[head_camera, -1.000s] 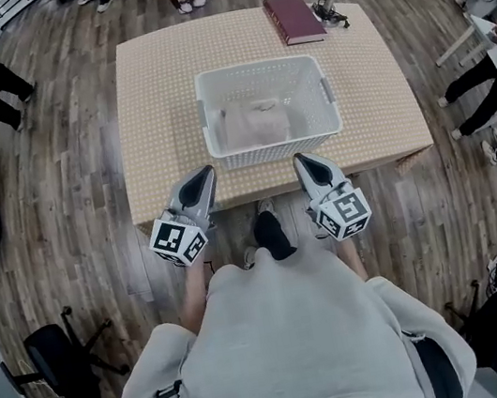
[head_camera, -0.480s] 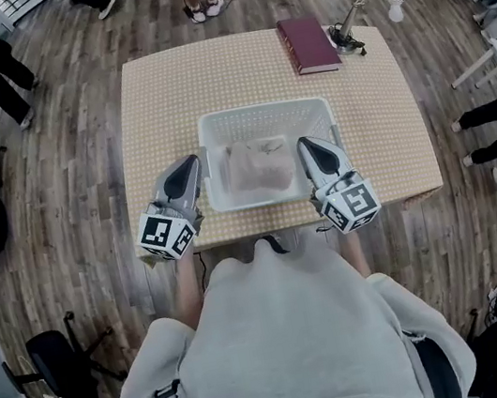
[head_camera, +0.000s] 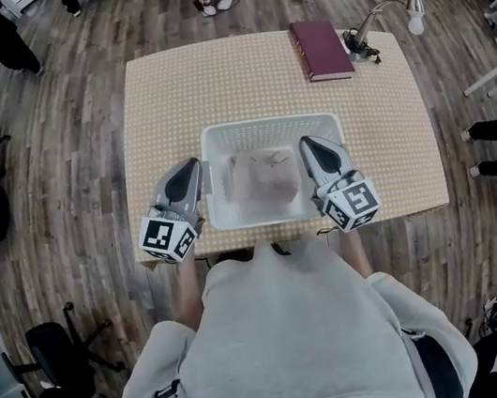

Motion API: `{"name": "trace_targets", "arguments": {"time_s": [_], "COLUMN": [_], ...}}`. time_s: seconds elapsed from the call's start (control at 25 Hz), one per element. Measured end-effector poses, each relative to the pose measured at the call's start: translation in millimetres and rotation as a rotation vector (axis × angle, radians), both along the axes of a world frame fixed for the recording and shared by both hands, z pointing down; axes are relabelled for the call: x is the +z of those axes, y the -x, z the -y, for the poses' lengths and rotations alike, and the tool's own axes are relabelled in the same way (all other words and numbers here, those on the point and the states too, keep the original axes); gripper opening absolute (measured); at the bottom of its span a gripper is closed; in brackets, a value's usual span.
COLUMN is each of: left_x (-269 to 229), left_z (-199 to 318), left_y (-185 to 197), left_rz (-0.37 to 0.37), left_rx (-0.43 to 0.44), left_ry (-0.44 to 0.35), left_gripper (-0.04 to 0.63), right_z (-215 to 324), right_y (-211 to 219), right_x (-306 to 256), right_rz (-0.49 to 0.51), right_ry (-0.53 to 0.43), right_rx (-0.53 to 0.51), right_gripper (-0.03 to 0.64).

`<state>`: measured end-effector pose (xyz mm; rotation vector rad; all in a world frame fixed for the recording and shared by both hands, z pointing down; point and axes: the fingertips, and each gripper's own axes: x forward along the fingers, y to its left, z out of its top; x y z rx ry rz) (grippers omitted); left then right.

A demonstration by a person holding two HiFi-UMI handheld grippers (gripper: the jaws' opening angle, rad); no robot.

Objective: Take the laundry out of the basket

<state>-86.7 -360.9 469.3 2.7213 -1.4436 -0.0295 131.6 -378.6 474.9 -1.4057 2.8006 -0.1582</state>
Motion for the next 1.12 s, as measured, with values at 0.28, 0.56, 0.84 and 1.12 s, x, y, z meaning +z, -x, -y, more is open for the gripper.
{"name": "trace_targets", "arguments": {"time_s": [0.28, 0.56, 0.84, 1.12], "left_x": [27, 35, 35, 25], "left_z": [12, 21, 15, 18], "left_y": [19, 27, 35, 43], "left_rz": [-0.030, -0.056, -0.093, -0.129], "left_rx": [0.021, 0.056, 0.058, 0.040], "left_ry": [0.064, 0.081, 0.069, 0.056], "left_gripper": [0.008, 0.008, 0.008, 0.008], "right_z": [2, -1, -7, -10], "right_y": [3, 27, 40, 49], "right_x": [22, 49, 100, 117], "right_rz": [-0.023, -0.465, -1.369, -1.346], "right_ry": [0.069, 0.027, -0.141, -0.067], "right_rx": [0.059, 0.013, -0.044, -0.118], "right_gripper": [-0.002, -0.002, -0.002, -0.002]}}
